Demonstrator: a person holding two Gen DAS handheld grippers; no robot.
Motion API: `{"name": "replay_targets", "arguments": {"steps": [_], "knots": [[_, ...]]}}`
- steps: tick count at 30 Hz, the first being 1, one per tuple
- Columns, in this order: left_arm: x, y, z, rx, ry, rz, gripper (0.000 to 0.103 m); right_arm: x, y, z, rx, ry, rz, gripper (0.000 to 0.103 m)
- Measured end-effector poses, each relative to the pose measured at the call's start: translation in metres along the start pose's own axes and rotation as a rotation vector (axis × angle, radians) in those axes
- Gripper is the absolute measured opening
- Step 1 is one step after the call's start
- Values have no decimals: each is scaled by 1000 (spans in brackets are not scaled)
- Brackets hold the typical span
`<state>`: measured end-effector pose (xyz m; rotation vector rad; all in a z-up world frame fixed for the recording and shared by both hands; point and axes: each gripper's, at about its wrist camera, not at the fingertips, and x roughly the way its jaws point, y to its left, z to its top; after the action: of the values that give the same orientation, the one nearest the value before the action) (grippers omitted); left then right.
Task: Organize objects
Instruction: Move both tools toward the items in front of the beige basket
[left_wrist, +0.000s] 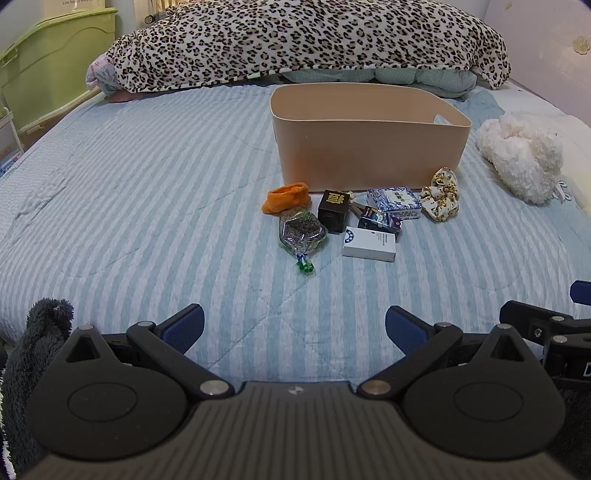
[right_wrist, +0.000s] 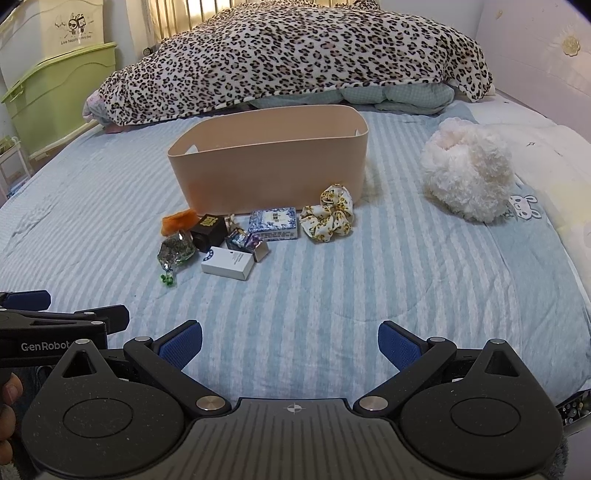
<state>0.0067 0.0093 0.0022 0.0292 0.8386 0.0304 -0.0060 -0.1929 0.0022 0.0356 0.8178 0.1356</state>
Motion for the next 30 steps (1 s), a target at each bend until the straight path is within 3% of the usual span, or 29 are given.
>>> {"name": "replay_targets", "arguments": {"steps": [16,30], "knots": [[9,6,10,-2,-6,5,103,5,1,7,5,-15,-7,103],[46,18,34,-19,5,31,103,38,4,29,-2,-25,10,103]]}}
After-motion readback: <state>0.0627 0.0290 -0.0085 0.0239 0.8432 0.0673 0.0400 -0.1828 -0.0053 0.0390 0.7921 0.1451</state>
